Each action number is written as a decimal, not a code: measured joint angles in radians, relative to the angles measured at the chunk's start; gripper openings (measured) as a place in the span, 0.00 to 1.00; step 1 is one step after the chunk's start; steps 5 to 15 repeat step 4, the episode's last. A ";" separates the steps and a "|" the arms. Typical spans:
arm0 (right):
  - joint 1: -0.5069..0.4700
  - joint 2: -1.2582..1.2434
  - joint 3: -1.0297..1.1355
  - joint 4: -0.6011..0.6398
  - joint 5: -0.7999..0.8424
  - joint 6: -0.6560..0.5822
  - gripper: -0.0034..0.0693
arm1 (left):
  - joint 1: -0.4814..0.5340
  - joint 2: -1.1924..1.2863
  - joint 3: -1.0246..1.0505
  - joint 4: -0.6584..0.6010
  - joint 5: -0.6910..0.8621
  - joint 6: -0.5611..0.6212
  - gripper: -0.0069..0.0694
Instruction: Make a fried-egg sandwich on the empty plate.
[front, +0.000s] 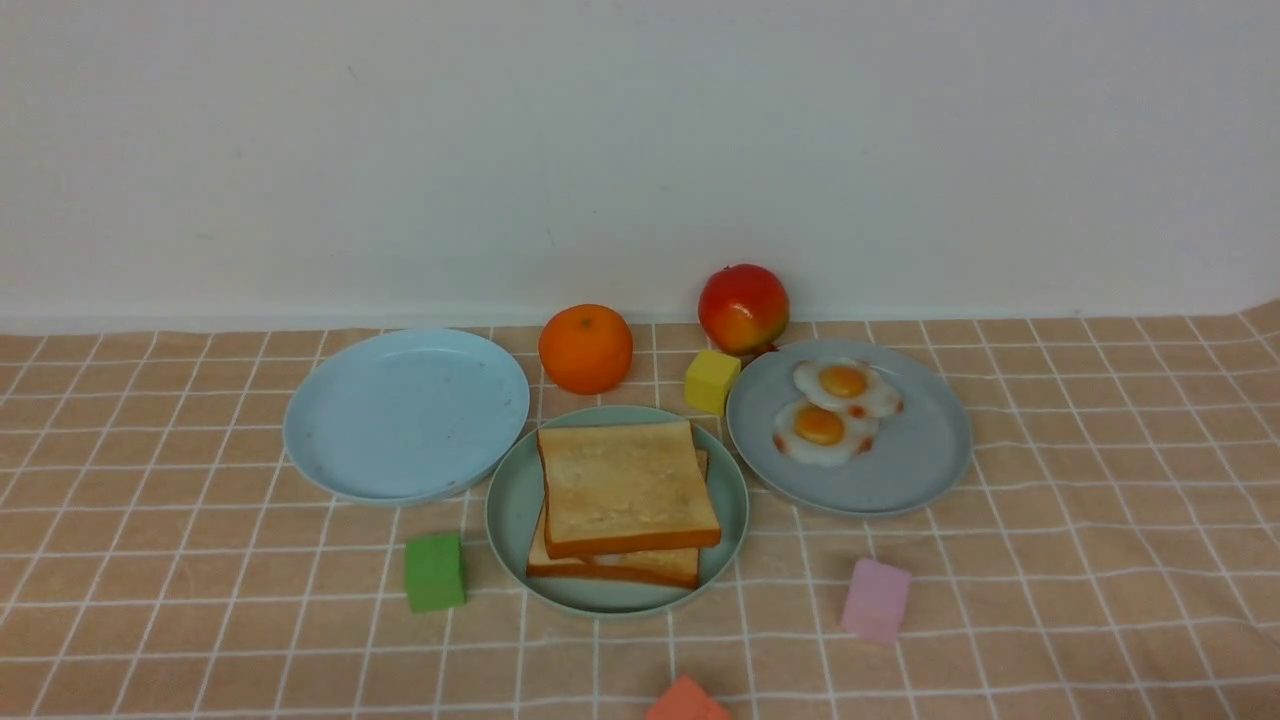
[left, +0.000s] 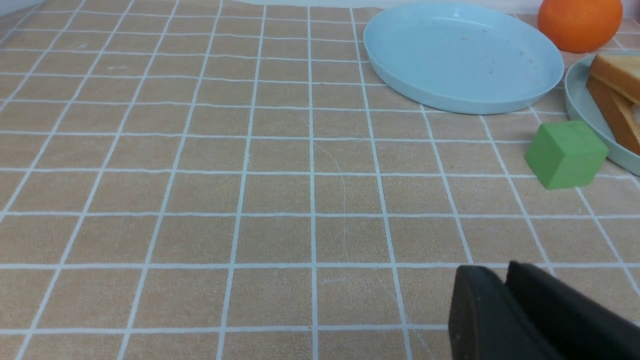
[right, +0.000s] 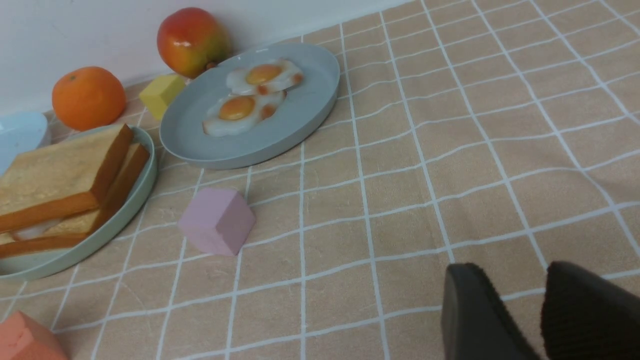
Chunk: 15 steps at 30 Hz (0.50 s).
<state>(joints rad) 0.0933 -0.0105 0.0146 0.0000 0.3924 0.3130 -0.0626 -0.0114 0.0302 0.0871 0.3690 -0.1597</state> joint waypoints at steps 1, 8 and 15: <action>0.000 0.000 0.000 0.000 0.000 0.000 0.36 | 0.000 0.000 0.000 0.000 0.000 0.000 0.21; 0.000 0.000 0.000 0.000 0.000 0.000 0.36 | 0.000 0.000 0.001 0.000 0.000 0.000 0.21; 0.000 0.000 0.000 0.000 0.000 0.000 0.36 | 0.000 0.000 0.001 0.000 0.000 0.000 0.21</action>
